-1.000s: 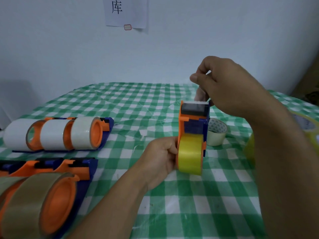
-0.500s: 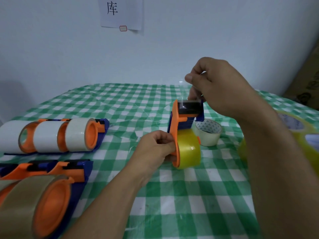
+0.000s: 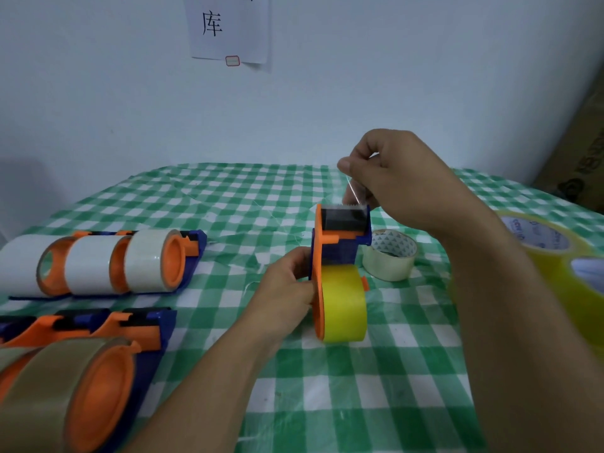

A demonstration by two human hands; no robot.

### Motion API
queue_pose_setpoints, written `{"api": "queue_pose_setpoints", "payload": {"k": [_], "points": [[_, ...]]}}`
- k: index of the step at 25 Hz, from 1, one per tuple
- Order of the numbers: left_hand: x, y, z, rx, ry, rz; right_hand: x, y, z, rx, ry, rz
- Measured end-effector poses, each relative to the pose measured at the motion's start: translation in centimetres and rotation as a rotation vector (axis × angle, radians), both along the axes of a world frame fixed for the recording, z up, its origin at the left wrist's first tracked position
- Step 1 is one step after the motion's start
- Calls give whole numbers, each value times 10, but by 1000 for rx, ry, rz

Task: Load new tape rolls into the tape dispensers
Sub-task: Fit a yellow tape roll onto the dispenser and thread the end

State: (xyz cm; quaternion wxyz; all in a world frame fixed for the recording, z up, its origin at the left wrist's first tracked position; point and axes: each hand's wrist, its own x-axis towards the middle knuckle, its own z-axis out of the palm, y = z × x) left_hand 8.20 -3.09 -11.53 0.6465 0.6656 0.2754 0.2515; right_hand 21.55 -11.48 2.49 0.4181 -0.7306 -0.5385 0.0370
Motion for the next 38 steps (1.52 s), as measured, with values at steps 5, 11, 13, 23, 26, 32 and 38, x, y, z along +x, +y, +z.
{"api": "queue_pose_setpoints", "payload": {"k": [5,11,13,23,26,32,38], "points": [[-5,1,5,-119,-93,-84,4,1,-2,-3,141,9],[-15,-1,11,-200,-119,-236,13,0,-2,38,246,49],[-14,1,9,-193,-119,-249,15,-1,-3,47,260,81],[-10,10,2,-261,-127,-263,21,6,-11,102,336,160],[-10,11,2,-330,-133,-289,21,7,-13,139,437,177],[-11,11,3,-313,-157,-288,19,10,-13,206,538,175],[-11,11,6,-334,-187,-286,16,18,-17,144,698,56]]}}
